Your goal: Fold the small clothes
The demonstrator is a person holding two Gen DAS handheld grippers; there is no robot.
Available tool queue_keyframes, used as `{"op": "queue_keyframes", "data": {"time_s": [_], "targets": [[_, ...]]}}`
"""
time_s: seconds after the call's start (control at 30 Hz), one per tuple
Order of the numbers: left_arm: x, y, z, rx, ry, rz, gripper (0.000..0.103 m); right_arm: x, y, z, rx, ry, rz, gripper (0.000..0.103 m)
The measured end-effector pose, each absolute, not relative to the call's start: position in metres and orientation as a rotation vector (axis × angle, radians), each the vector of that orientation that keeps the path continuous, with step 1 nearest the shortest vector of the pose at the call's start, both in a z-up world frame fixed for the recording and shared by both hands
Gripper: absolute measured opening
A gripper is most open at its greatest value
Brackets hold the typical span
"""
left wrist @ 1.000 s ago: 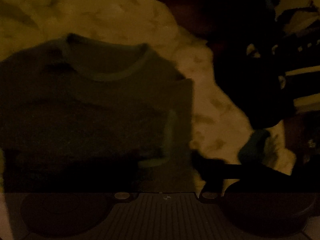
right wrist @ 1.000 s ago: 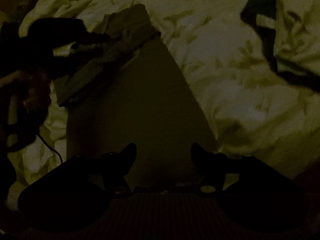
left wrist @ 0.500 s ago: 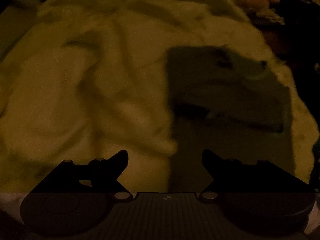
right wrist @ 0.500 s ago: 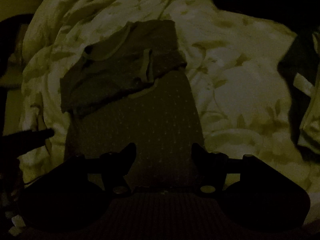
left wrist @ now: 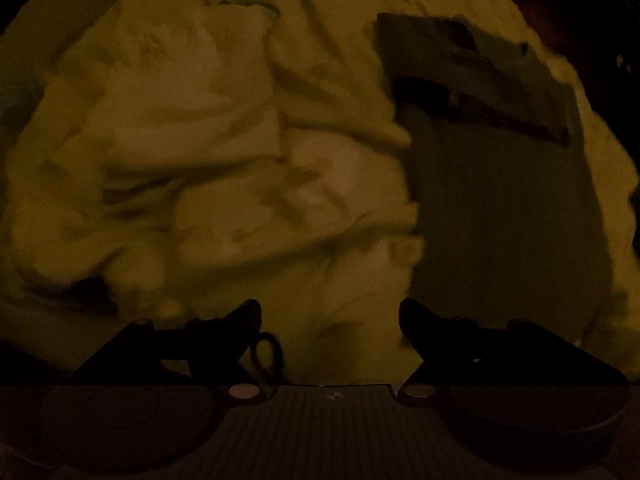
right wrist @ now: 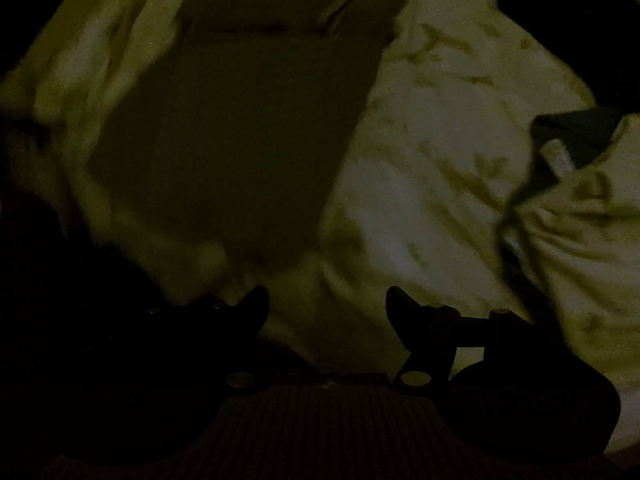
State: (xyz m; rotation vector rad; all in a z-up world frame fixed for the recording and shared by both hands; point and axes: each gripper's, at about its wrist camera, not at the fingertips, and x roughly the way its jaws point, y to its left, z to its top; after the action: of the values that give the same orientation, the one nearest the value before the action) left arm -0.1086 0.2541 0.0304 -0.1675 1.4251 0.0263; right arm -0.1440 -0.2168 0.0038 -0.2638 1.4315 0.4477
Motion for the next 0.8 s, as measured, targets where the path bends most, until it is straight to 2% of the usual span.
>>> {"op": "queue_keyframes", "data": {"time_s": [0.13, 0.23, 0.33, 0.4, 0.53, 0.63, 0.8], "targets": [[-0.125, 0.281, 0.054, -0.024, 1.414, 0.060, 0.103, -0.161, -0.250, 0.014, -0.331, 1.447, 0.389, 0.069], [-0.122, 0.301, 0.066, -0.048, 1.386, 0.057, 0.103, -0.157, -0.263, 0.022, -0.332, 1.377, 0.371, 0.069], [-0.110, 0.288, 0.064, -0.122, 1.366, 0.033, 0.103, -0.135, -0.257, 0.012, -0.150, 1.346, 0.377, 0.067], [-0.104, 0.266, 0.053, -0.215, 1.355, -0.018, 0.103, -0.120, -0.248, -0.001, 0.051, 1.338, 0.399, 0.063], [-0.110, 0.224, 0.018, -0.285, 1.391, -0.058, 0.103, -0.103, -0.233, -0.037, 0.297, 1.342, 0.369, 0.063], [-0.117, 0.211, -0.006, -0.364, 1.417, -0.035, 0.103, -0.099, -0.228, -0.060, 0.408, 1.369, 0.339, 0.063], [-0.117, 0.203, -0.019, -0.497, 1.355, -0.022, 0.103, -0.094, -0.221, -0.079, 0.444, 1.390, 0.320, 0.063]]}}
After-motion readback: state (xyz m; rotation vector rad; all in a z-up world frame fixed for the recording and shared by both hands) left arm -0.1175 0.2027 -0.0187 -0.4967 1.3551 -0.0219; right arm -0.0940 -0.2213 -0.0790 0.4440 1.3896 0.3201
